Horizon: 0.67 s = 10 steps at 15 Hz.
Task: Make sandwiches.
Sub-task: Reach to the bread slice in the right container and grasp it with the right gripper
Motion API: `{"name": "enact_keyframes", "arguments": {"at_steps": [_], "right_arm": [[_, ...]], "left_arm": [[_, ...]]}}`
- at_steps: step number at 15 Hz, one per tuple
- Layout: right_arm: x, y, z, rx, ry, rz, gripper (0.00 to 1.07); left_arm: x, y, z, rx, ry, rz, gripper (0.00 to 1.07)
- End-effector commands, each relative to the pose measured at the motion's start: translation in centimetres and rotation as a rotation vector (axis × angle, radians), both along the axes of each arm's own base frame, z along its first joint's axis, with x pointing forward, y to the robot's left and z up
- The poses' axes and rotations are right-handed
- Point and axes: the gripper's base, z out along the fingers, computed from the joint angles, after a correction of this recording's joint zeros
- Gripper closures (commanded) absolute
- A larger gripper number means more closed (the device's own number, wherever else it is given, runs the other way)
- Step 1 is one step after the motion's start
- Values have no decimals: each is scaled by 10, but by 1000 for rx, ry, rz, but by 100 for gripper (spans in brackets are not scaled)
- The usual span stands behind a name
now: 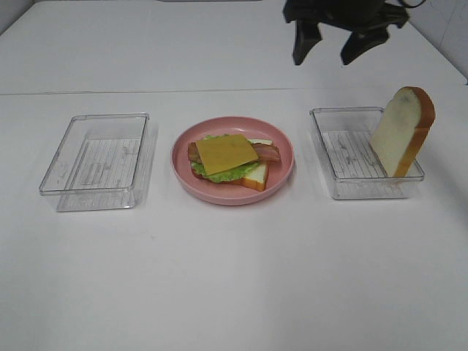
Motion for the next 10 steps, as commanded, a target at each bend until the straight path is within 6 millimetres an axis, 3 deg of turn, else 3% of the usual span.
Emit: {"name": "enact_keyframes", "arguments": {"at_steps": [1,5,7,10], "right_arm": [[-3,-42,11,-41,47,-86,34],[-3,-98,9,-55,124,-205,34],[0,-113,1,-74,142,-208,30],[8,-115,-16,-106,153,-208,30]], "left_arm": [[-2,0,-1,-11,-27,1,35],[-2,0,-1,-11,-27,1,35],[-2,0,-1,-11,-27,1,35],[-2,0,-1,-11,-27,1,35]]}}
